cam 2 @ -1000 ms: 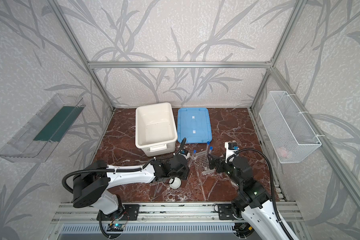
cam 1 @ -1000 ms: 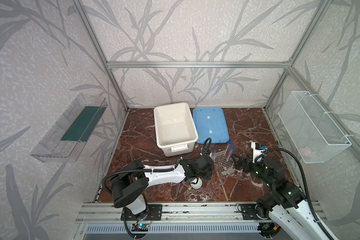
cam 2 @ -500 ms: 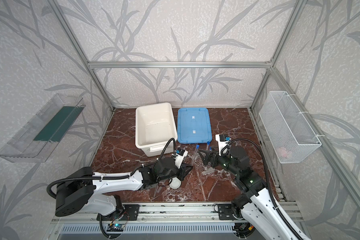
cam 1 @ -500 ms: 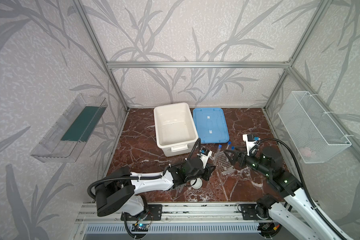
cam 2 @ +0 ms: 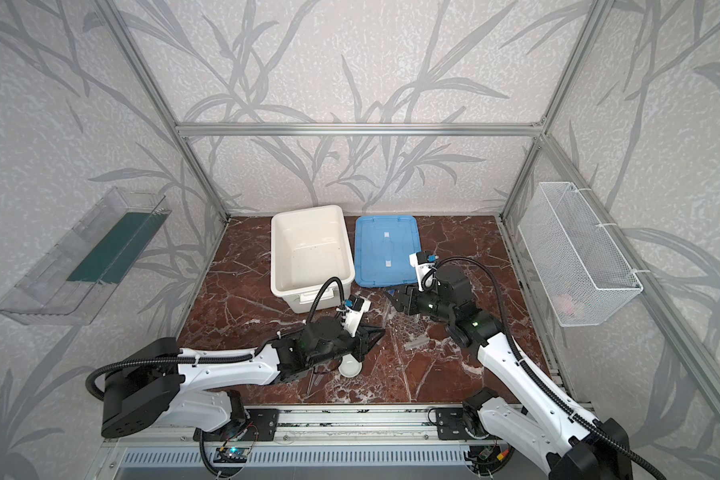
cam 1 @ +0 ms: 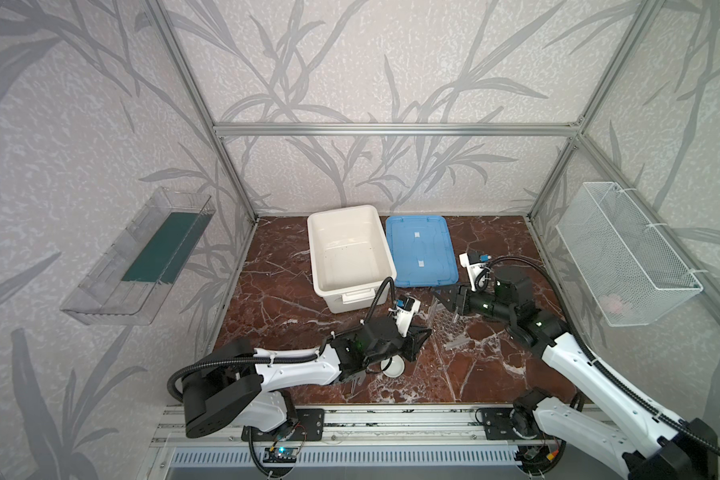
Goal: Organize the chemistry lab equipment
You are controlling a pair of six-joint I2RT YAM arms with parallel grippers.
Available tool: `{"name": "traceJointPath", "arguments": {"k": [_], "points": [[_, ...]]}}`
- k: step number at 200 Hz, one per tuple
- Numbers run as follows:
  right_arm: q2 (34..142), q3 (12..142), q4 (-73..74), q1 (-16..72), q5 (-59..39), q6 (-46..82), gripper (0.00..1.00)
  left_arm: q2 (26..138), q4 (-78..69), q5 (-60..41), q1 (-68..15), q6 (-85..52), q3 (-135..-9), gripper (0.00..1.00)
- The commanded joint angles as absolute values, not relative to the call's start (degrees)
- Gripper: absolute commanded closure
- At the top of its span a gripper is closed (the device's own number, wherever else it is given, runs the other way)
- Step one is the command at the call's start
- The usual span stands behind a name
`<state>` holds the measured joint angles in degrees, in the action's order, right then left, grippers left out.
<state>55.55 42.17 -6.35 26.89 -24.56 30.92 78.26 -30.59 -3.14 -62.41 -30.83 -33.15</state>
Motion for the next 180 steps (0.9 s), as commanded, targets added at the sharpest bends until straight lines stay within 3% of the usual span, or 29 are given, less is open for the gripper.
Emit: {"name": "traceJointPath", "arguments": {"k": [1,100,180], "points": [[57.1,43.2,-3.3,27.1,-27.0,32.4,0.49,76.9,-31.1,-3.1,-62.5,-29.3,-33.4,0.82],[57.7,41.4,-2.4,27.2,-29.0,33.0,0.76,78.8,-30.7,-3.8,-62.5,-29.7,-35.0,0.82],[56.1,40.0,-2.2,27.1,-28.0,32.1,0.83,79.7,-30.9,-4.1,-62.6,-30.1,-35.6,0.77]]}}
